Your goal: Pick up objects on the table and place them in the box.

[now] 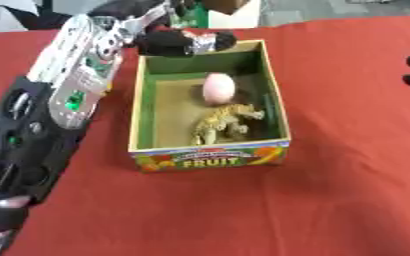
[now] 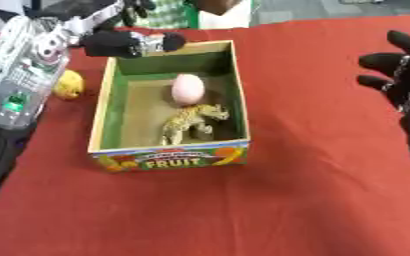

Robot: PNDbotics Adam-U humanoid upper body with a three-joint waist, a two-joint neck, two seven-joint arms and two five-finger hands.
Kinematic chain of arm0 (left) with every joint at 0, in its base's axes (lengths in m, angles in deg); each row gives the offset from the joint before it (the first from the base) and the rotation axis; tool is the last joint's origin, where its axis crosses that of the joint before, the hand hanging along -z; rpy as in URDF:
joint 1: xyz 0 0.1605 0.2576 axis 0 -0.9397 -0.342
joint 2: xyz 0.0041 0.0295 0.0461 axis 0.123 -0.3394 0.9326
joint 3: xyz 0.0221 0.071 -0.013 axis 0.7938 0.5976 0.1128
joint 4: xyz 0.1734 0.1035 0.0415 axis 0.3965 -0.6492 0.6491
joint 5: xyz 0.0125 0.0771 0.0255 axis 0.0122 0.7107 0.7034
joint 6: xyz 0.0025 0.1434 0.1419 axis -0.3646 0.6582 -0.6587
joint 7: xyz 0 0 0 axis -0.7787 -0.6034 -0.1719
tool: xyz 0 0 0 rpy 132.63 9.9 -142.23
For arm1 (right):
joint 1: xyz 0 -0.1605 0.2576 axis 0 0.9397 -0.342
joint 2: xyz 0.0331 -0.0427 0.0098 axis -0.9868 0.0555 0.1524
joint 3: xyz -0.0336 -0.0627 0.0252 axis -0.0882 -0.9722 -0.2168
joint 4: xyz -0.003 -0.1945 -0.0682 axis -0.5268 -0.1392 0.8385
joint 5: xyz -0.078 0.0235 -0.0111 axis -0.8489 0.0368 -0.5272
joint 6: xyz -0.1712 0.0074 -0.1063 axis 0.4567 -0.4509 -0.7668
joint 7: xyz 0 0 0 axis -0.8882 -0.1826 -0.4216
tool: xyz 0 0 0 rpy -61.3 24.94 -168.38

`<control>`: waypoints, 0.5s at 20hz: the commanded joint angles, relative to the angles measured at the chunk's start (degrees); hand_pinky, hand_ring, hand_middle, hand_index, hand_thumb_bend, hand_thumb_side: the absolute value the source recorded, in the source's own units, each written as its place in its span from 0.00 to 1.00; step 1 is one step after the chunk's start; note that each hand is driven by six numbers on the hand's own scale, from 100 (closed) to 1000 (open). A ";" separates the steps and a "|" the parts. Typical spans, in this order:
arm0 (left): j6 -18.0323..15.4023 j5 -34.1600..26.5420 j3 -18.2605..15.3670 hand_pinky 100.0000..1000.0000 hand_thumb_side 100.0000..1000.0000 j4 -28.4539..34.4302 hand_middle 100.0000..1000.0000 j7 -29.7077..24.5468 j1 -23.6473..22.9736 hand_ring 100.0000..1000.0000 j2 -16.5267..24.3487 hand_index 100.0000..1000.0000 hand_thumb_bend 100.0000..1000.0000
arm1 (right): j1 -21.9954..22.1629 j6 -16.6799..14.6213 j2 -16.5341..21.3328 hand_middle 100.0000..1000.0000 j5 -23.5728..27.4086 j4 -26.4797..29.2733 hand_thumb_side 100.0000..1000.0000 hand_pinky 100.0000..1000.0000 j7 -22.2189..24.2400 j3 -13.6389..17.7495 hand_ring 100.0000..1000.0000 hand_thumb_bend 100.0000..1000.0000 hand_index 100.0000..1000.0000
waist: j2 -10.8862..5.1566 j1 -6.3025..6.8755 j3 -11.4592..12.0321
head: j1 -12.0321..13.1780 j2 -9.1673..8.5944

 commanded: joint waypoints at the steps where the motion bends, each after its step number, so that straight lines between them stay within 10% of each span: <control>1: 0.48 -1.70 -1.84 0.56 1.00 4.73 0.76 1.93 0.07 0.72 3.18 0.91 0.70 | -0.35 -0.40 1.33 0.70 -0.44 0.87 1.00 0.83 -0.18 0.80 0.87 0.00 0.96 | -0.99 -0.41 0.12 | 0.06 0.50; 10: 3.20 -0.80 -5.39 0.55 1.00 9.01 0.76 3.65 -2.75 0.72 8.66 0.91 0.63 | -0.35 -0.62 1.37 0.70 -0.42 0.87 1.00 0.83 -0.40 1.05 0.87 0.00 0.96 | -0.99 -0.64 0.55 | 0.11 1.46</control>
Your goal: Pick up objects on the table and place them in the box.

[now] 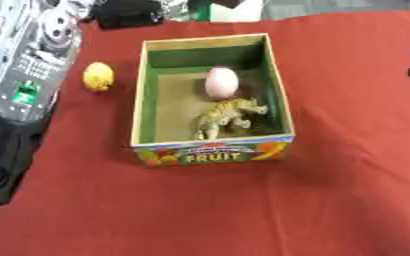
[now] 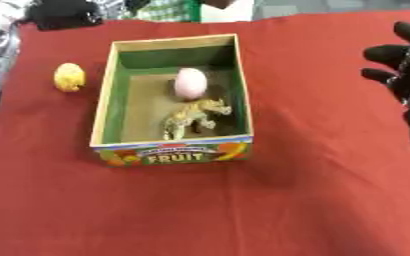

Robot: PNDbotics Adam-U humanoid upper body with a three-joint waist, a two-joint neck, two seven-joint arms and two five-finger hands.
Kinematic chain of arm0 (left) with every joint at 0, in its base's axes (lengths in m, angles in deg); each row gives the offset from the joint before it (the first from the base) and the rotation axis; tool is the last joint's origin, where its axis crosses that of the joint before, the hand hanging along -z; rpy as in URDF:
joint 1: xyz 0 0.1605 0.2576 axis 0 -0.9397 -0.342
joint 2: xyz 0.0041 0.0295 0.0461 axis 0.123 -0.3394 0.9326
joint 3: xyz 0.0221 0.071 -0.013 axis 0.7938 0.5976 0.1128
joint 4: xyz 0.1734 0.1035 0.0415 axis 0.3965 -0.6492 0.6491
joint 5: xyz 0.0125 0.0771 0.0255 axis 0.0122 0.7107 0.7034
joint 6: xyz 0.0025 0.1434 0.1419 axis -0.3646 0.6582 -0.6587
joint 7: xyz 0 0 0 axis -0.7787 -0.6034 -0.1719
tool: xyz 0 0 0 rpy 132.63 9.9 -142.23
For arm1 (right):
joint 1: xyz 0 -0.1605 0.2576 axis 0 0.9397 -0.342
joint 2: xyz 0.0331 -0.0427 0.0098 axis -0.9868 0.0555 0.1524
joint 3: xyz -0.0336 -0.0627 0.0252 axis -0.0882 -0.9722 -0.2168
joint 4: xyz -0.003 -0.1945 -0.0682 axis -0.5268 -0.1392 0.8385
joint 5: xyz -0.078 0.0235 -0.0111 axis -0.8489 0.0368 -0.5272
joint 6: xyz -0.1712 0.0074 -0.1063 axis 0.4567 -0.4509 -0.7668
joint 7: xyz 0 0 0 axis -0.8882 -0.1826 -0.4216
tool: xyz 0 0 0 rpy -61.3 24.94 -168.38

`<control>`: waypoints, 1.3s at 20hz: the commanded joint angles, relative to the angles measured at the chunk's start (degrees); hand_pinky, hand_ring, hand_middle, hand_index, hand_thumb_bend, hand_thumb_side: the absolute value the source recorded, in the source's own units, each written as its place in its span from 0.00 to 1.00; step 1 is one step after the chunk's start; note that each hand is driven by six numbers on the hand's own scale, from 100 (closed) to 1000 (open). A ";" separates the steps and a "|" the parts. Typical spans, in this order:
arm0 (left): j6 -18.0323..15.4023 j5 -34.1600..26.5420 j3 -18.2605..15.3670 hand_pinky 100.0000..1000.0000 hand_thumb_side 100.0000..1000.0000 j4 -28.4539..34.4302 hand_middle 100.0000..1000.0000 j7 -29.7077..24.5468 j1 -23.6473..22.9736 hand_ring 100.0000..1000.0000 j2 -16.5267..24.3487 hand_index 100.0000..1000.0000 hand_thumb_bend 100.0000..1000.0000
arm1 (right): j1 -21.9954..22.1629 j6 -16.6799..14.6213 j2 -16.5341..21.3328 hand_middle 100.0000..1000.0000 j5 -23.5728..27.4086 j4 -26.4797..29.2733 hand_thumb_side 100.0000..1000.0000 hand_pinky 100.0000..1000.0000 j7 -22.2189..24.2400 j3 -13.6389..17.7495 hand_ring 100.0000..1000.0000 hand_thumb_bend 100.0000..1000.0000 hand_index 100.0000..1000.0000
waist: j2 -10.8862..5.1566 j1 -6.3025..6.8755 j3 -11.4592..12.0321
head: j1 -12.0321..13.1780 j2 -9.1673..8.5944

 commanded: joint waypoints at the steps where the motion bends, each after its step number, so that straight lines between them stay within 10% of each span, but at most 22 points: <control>1: 0.89 1.13 -1.72 0.56 1.00 0.47 0.77 0.03 0.48 0.73 3.17 0.91 0.62 | -0.30 -0.22 1.37 0.70 -0.39 0.87 1.00 0.83 -0.04 0.71 0.87 0.00 0.96 | -1.10 -0.34 0.02 | 0.04 0.36; 26: -1.07 10.31 -3.04 0.60 0.80 -22.16 0.86 -11.99 -0.45 0.82 5.72 1.00 0.66 | 0.27 0.06 1.04 0.70 -0.65 0.87 1.00 0.83 -0.20 0.89 0.87 0.00 0.96 | -1.15 -0.63 -0.38 | 0.10 -1.74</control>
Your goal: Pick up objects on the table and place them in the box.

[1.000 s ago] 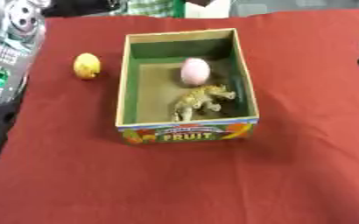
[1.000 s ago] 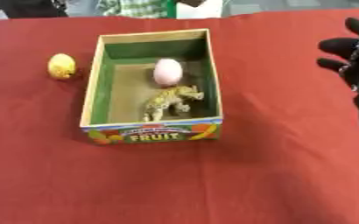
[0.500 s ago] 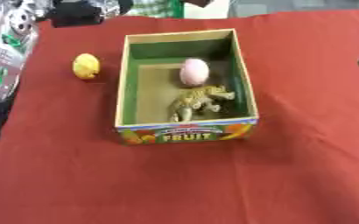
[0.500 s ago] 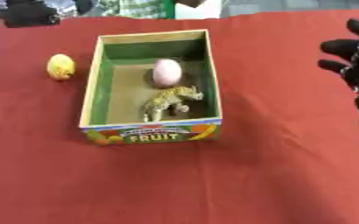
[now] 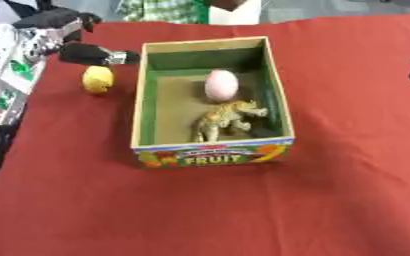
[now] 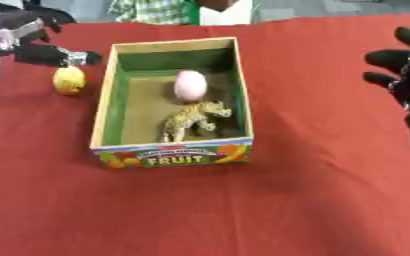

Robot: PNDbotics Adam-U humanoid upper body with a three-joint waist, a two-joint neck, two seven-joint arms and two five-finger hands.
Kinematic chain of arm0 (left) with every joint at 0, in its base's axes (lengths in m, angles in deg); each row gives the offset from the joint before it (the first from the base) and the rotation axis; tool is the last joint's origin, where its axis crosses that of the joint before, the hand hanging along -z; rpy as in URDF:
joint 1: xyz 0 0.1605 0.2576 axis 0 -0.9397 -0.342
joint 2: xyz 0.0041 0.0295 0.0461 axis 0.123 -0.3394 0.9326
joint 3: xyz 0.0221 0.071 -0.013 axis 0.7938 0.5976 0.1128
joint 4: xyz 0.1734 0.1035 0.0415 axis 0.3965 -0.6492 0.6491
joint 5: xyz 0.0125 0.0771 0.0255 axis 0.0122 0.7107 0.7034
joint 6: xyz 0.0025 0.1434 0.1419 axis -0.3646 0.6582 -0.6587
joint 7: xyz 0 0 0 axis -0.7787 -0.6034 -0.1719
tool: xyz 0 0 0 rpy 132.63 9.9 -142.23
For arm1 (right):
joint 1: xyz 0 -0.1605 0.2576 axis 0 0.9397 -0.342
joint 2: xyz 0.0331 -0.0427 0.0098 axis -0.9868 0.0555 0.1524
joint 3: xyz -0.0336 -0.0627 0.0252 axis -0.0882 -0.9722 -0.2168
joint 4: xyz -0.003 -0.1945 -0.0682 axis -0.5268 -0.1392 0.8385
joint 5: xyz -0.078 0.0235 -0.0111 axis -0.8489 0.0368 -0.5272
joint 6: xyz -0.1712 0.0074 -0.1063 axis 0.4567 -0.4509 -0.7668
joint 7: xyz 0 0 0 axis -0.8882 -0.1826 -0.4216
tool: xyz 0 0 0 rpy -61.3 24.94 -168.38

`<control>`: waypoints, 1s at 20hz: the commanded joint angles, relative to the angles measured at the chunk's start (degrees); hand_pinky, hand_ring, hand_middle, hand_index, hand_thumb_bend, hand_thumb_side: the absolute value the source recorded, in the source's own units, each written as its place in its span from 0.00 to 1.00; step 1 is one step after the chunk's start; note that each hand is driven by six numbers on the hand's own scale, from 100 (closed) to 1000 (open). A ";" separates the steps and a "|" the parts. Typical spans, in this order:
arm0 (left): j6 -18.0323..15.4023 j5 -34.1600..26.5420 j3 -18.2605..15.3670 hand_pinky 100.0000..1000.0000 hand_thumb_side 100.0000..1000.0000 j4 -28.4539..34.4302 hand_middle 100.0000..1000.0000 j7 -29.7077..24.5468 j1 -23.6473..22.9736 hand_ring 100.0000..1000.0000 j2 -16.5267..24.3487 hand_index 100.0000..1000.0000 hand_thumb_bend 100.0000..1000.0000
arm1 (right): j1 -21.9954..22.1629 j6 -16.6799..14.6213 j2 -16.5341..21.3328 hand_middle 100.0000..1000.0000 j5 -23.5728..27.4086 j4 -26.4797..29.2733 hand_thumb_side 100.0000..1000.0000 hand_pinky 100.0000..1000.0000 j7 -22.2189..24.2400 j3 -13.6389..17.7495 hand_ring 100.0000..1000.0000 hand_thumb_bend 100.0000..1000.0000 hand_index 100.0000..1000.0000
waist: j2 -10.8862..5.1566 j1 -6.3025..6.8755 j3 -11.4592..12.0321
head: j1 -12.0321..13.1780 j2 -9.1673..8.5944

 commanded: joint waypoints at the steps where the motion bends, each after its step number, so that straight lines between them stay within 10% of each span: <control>1: -0.04 2.23 -0.99 0.60 0.80 -1.07 0.86 -1.20 0.83 0.83 2.50 1.00 0.64 | -0.18 0.02 1.05 0.70 -0.32 0.87 1.00 0.83 -0.15 0.58 0.87 0.00 0.96 | -1.17 -0.20 -0.05 | 0.11 -0.70; 20: 2.14 2.57 -1.28 0.57 0.64 -11.83 0.81 -0.74 2.06 0.80 0.59 1.00 0.52 | -0.17 0.34 0.73 0.70 -0.51 0.87 1.00 0.83 0.18 0.46 0.87 0.00 0.96 | -0.85 -0.40 -0.53 | 0.49 -1.36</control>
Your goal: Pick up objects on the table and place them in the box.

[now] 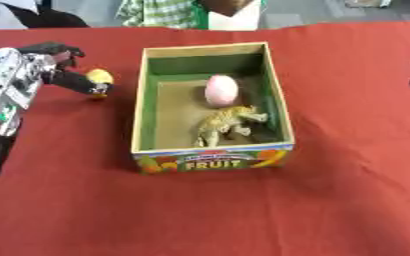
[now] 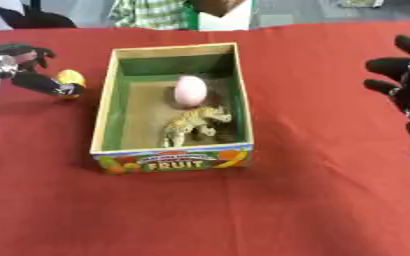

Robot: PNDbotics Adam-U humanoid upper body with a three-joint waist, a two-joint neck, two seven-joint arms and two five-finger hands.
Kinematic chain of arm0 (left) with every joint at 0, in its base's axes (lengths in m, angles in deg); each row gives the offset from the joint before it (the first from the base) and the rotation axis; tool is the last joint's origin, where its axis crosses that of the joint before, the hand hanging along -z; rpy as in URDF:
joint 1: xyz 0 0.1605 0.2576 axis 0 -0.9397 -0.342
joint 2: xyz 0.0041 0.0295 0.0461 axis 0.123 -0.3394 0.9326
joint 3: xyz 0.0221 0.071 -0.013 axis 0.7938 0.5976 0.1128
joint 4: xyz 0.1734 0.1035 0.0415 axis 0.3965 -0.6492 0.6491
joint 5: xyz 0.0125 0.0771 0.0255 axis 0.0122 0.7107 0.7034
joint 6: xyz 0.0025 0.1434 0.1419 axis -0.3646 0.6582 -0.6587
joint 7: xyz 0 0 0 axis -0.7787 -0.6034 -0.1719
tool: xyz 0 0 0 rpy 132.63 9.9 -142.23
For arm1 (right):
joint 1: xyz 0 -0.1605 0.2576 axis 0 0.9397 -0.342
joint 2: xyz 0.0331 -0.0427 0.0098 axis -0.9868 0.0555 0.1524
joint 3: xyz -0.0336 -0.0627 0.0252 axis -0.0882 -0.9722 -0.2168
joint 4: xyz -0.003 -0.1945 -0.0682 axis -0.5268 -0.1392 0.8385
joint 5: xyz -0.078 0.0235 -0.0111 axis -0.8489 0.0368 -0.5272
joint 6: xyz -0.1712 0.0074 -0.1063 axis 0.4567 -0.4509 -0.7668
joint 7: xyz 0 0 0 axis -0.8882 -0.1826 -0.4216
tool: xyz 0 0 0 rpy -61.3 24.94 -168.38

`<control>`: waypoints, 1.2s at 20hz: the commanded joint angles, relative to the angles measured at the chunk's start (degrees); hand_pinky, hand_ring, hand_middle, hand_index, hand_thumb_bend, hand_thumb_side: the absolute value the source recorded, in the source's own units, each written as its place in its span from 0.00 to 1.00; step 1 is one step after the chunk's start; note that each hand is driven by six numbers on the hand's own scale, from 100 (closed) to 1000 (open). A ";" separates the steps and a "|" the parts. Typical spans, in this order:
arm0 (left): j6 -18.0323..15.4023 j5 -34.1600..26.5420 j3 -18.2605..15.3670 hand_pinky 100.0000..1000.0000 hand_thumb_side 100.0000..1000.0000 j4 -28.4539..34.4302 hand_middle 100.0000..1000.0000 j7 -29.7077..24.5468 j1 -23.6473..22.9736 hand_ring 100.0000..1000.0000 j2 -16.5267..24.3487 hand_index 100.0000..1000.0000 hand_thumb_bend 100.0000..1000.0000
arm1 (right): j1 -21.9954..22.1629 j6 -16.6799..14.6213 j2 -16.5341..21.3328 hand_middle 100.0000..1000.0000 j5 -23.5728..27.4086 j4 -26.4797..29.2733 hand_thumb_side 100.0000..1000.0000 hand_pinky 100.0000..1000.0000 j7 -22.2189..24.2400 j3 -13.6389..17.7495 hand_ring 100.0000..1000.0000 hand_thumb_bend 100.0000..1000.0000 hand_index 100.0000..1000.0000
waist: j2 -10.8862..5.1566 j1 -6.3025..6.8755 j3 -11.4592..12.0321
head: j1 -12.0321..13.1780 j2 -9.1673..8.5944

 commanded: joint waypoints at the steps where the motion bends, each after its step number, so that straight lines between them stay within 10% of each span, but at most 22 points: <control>1: 0.73 -0.17 -0.33 0.57 0.63 -1.87 0.81 0.90 1.69 0.80 0.64 1.00 0.52 | -0.42 0.08 0.75 0.70 -0.45 0.87 1.00 0.83 0.09 0.44 0.87 0.00 0.96 | -0.89 -0.14 -0.12 | 0.15 -0.83; 9: 1.68 5.15 -0.37 0.55 0.64 -6.49 0.80 3.64 2.93 0.78 -0.42 0.98 0.42 | -0.72 0.09 0.67 0.70 -0.60 0.87 1.00 0.83 0.34 0.30 0.87 0.00 0.96 | -0.36 -0.20 -0.50 | 0.50 -1.40; 16: 2.67 -0.72 -1.06 0.45 0.49 -6.27 0.61 6.55 2.76 0.63 -1.27 0.70 0.00 | -0.76 0.19 0.63 0.70 -0.78 0.87 1.00 0.83 0.38 0.27 0.87 0.00 0.96 | -0.09 -0.24 -0.34 | 0.39 -1.32; 24: 5.21 -12.20 -0.63 0.37 0.38 -4.41 0.48 10.74 2.34 0.52 -0.89 0.58 0.00 | -0.71 0.37 0.60 0.70 -0.85 0.87 1.00 0.83 0.36 0.27 0.87 0.00 0.96 | -0.22 -0.27 -0.25 | 0.22 -1.30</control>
